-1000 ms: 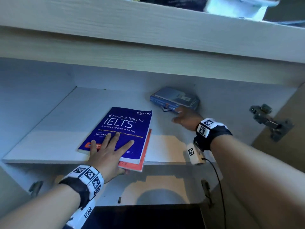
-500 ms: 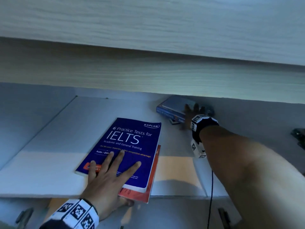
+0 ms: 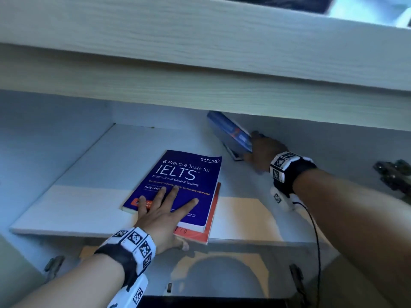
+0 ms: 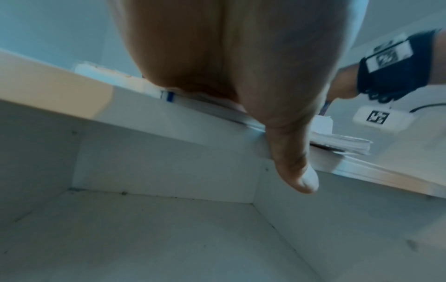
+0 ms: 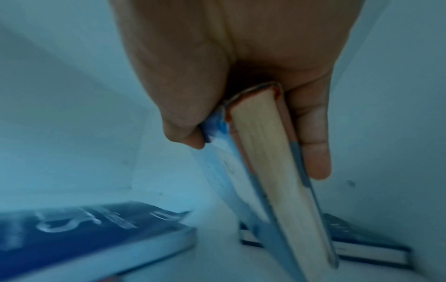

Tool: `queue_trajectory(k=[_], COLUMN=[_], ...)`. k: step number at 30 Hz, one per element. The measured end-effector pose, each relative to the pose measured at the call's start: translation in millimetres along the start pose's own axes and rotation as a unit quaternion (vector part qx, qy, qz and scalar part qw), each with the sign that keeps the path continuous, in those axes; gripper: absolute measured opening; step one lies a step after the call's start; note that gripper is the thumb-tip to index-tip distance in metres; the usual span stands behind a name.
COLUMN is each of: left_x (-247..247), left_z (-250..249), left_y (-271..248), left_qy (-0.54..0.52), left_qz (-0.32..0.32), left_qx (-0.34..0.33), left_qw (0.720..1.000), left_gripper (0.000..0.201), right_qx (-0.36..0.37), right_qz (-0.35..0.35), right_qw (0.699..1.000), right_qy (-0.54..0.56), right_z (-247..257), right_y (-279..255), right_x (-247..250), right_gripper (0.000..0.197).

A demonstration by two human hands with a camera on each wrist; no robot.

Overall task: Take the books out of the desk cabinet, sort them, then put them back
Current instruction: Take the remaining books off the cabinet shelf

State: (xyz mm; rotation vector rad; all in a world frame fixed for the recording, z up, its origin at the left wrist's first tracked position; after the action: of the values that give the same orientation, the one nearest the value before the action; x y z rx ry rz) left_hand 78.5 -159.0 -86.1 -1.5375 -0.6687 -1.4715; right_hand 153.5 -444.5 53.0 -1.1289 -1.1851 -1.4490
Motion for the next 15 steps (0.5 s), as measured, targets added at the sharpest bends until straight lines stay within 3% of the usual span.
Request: queue_trajectory(k=[3,8,10,15], left_x=[3,18,33,38], left_z=[-4,-40,-45,-18], left_y=[-10,-58,-64,-37], left_qy=[-0.018,-0.018,-0.016,0.018], left_qz=[-0.028,-0.201,-0.239,-0.181], left_qx=[0.004,-0.054,-0.066,-0.022], left_qw=[0.999,0.978,0.969,0.983], left_gripper=[0.117,0.121,0.126,0.138], right_qx=[0.064,0.139,0.151,0.18], right_qz=[-0.04,-0.018,-0.002,0.089], right_qw=[0.997,0.988,0.987,0.973], right_qy=[-0.035,-0.069,-0.054,0.114], right_z=[49,119,126,104], right_y=[-36,-91,-103,-98], right_x=[14,-13,-36,-54], right_gripper=[0.055,0.049,0.049,0.064])
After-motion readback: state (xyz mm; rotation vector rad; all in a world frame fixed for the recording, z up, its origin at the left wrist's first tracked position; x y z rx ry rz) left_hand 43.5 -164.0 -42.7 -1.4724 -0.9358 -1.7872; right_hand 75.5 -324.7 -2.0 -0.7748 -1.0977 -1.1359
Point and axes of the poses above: each hand's wrist, its own y-axis towards the middle knuckle, its own x-axis out of the back of the hand, z = x × y, the point moved 8 cm from there along y, towards the middle knuckle, and after that the axes turned 8 degrees about y, right-handed, at the moved point
